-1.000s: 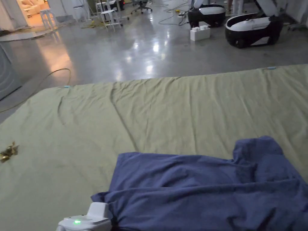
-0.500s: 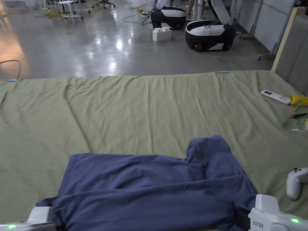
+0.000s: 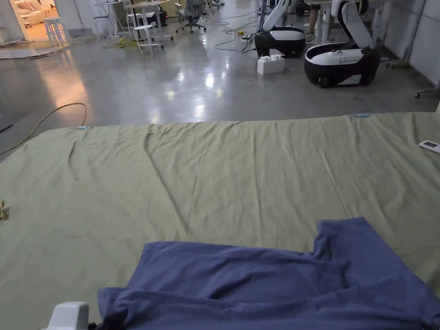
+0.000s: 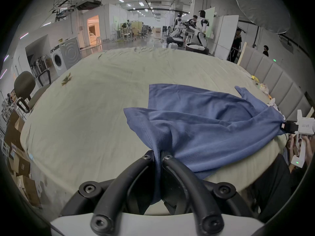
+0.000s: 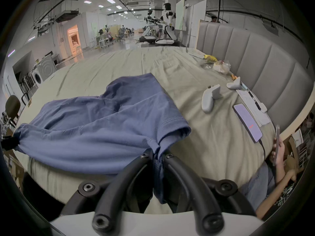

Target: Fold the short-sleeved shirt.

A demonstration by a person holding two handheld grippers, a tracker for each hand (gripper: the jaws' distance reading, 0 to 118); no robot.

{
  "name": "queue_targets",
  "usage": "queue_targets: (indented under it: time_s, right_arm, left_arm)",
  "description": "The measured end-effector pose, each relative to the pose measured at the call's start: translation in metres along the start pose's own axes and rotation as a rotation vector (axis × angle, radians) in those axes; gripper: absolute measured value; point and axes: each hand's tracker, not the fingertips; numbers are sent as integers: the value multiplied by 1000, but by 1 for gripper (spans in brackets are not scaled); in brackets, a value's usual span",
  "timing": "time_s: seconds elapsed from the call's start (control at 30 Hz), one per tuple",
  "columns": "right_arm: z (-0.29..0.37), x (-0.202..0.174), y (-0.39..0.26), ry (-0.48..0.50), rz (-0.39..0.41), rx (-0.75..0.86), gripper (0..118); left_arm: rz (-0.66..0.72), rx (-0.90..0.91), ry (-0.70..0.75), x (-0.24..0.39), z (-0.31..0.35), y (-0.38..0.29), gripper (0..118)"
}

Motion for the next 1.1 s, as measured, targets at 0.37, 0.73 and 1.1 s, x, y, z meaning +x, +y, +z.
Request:
queue_targets:
  time_s: [0.37,0.73,1.1]
  right_arm:
    - [-5,2,-42,-22,41,-125,42]
    - [161,2,3,183,-27,581,69]
    - [225,-35,13,282,46,757,45]
  left_arm:
    - [16,-61,23,9,-11,-62,32]
    - [-21,655,51,50,156,4,82]
    - [-179,923,119,120,254,3,68]
